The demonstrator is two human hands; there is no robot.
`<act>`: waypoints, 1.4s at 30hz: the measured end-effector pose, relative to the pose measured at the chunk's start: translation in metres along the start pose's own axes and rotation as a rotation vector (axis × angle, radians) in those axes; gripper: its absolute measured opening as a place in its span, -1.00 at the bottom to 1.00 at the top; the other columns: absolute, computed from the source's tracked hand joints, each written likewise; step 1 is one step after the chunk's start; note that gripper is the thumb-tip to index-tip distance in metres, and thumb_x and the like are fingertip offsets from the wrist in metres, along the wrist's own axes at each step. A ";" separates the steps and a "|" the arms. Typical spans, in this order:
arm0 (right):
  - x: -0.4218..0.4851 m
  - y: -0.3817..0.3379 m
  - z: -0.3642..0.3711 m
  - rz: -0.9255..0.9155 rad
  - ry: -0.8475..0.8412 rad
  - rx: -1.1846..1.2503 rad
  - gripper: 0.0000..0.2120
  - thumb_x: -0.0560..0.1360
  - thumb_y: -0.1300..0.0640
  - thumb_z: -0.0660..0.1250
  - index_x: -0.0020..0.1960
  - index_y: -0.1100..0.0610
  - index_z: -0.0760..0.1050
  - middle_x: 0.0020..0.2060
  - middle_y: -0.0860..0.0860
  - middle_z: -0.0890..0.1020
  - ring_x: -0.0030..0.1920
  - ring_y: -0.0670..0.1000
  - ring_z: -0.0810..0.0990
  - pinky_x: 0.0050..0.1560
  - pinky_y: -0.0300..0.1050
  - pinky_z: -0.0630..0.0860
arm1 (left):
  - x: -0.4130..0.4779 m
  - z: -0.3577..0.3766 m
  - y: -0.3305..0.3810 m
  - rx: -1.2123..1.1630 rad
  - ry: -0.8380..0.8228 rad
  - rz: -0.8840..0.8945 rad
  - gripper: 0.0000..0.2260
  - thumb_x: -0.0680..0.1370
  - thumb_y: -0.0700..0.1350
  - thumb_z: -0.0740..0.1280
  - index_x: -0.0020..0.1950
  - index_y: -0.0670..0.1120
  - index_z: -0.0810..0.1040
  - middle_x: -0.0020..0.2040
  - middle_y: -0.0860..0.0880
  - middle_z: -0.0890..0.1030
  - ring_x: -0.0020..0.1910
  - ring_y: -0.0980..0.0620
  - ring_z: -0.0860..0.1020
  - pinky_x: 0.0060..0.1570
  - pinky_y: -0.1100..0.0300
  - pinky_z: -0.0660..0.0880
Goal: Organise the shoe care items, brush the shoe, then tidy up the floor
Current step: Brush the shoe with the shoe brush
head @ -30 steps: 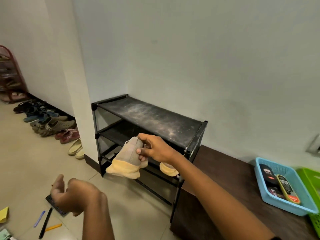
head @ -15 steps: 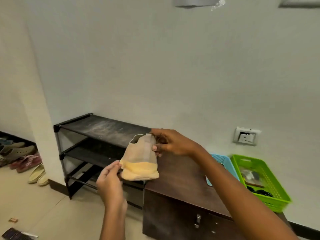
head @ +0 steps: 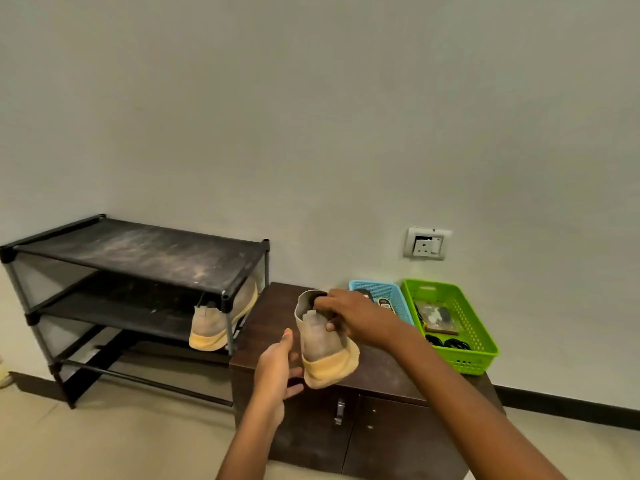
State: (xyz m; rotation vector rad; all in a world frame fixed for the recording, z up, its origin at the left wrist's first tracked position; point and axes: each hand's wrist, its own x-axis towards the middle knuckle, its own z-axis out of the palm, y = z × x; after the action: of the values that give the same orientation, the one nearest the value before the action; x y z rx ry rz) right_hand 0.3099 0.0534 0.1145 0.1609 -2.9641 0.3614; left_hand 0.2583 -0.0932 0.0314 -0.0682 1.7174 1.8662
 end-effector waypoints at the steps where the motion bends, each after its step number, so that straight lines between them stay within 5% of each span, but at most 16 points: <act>1: -0.003 0.007 0.012 0.011 0.017 0.004 -0.76 0.47 0.39 0.23 0.07 0.15 0.47 -0.10 -0.03 0.39 -0.11 -0.03 0.44 -0.13 -0.27 0.34 | 0.007 0.003 -0.004 0.008 -0.019 -0.014 -0.66 0.58 0.16 0.16 0.19 -0.03 0.49 0.10 -0.07 0.59 0.03 -0.08 0.56 -0.14 0.03 0.48; 4: -0.013 0.026 0.053 0.070 0.040 -0.021 -0.65 0.43 0.41 0.20 0.15 0.14 0.44 -0.01 0.06 0.44 -0.05 0.04 0.51 -0.06 -0.13 0.45 | 0.025 0.012 -0.016 0.045 -0.070 -0.048 -0.62 0.56 0.20 0.16 0.26 0.03 0.46 0.15 -0.02 0.55 0.10 -0.08 0.51 -0.08 0.01 0.48; 8: -0.020 0.045 0.106 0.113 0.007 -0.025 -0.69 0.51 0.32 0.19 0.23 0.17 0.42 0.02 0.13 0.44 -0.03 0.10 0.47 -0.16 -0.15 0.29 | 0.042 0.025 -0.033 0.169 -0.088 -0.099 -0.50 0.52 0.19 0.26 0.39 0.02 0.31 0.31 -0.07 0.44 0.24 -0.13 0.41 0.09 -0.10 0.44; 15: -0.027 0.074 0.143 0.217 -0.023 0.155 -0.83 0.47 0.37 0.19 0.00 0.19 0.45 -0.08 0.05 0.38 -0.13 -0.01 0.40 -0.12 -0.05 0.42 | 0.079 0.029 -0.040 0.233 0.021 -0.169 -0.48 0.52 0.13 0.30 0.36 -0.14 0.34 0.16 -0.10 0.46 0.04 -0.10 0.42 0.00 -0.02 0.42; 18: -0.019 0.083 0.143 0.252 -0.031 0.233 -0.80 0.47 0.36 0.23 0.03 0.17 0.53 -0.01 0.07 0.45 -0.05 -0.01 0.45 -0.02 -0.12 0.44 | 0.086 0.032 -0.040 0.204 0.026 -0.224 -0.45 0.52 0.08 0.32 0.39 -0.16 0.28 0.29 -0.17 0.43 0.18 -0.21 0.42 -0.01 -0.03 0.36; 22: -0.016 0.096 0.147 0.480 0.173 0.387 -0.72 0.45 0.37 0.23 0.07 0.12 0.56 0.01 0.05 0.53 0.02 -0.01 0.52 0.07 -0.18 0.49 | 0.095 0.040 -0.040 0.174 0.048 -0.278 -0.38 0.48 0.02 0.39 0.42 -0.16 0.21 0.33 -0.19 0.39 0.28 -0.24 0.38 0.10 -0.10 0.38; 24: -0.015 0.099 0.147 0.709 0.257 0.521 -0.80 0.50 0.19 0.30 0.12 0.08 0.49 -0.05 0.02 0.54 -0.05 0.01 0.57 -0.05 0.00 0.60 | 0.099 0.044 -0.042 0.193 0.063 -0.280 -0.36 0.46 0.00 0.42 0.41 -0.16 0.19 0.28 -0.20 0.40 0.23 -0.23 0.40 0.09 -0.10 0.41; 27: -0.011 0.091 0.145 0.933 0.128 0.840 -0.69 0.50 -0.06 0.34 0.13 0.11 0.44 -0.11 0.04 0.56 -0.24 0.06 0.64 -0.40 -0.07 0.62 | 0.099 0.049 -0.044 0.241 0.066 -0.248 -0.35 0.43 -0.03 0.45 0.39 -0.14 0.18 0.26 -0.19 0.41 0.19 -0.20 0.42 0.05 -0.11 0.42; 29: -0.006 0.083 0.148 0.948 0.053 0.853 -0.66 0.48 -0.10 0.34 0.03 0.17 0.50 -0.16 0.10 0.62 -0.28 0.07 0.66 -0.35 -0.01 0.64 | 0.098 0.050 -0.046 0.281 0.067 -0.231 -0.36 0.43 -0.04 0.46 0.37 -0.15 0.19 0.23 -0.17 0.42 0.09 -0.14 0.41 -0.03 -0.06 0.41; 33: 0.004 0.082 0.149 0.974 0.035 0.840 -0.75 0.45 0.04 0.35 -0.23 0.25 0.52 -0.18 0.21 0.65 -0.26 0.14 0.69 -0.26 0.11 0.65 | 0.099 0.048 -0.047 0.309 0.070 -0.225 -0.47 0.48 -0.15 0.39 0.35 -0.16 0.21 0.06 -0.13 0.40 -0.07 -0.08 0.38 -0.15 0.01 0.39; 37: 0.004 0.080 0.142 0.966 -0.021 0.936 -0.86 0.48 0.21 0.29 -0.23 0.24 0.46 -0.09 0.31 0.62 -0.16 0.21 0.67 -0.23 0.08 0.65 | 0.104 0.046 -0.050 0.290 0.088 -0.218 -0.57 0.46 -0.22 0.29 0.29 -0.23 0.27 0.08 -0.19 0.51 -0.03 -0.14 0.52 -0.25 0.09 0.45; 42: 0.002 0.073 0.146 0.878 0.006 0.803 -0.70 0.49 0.31 0.23 -0.41 0.20 0.35 -0.30 0.20 0.50 -0.16 0.25 0.64 -0.23 0.13 0.64 | 0.106 0.045 -0.052 0.274 0.078 -0.226 -0.65 0.42 -0.23 0.30 0.20 -0.26 0.41 -0.01 -0.23 0.58 -0.14 -0.13 0.59 -0.43 0.17 0.44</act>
State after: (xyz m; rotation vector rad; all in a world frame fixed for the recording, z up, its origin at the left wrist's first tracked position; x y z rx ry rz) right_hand 0.2787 0.0875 -0.0421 -1.0595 -2.5053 1.5916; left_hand 0.2102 -0.0118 -0.0519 -0.2186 1.9161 1.4719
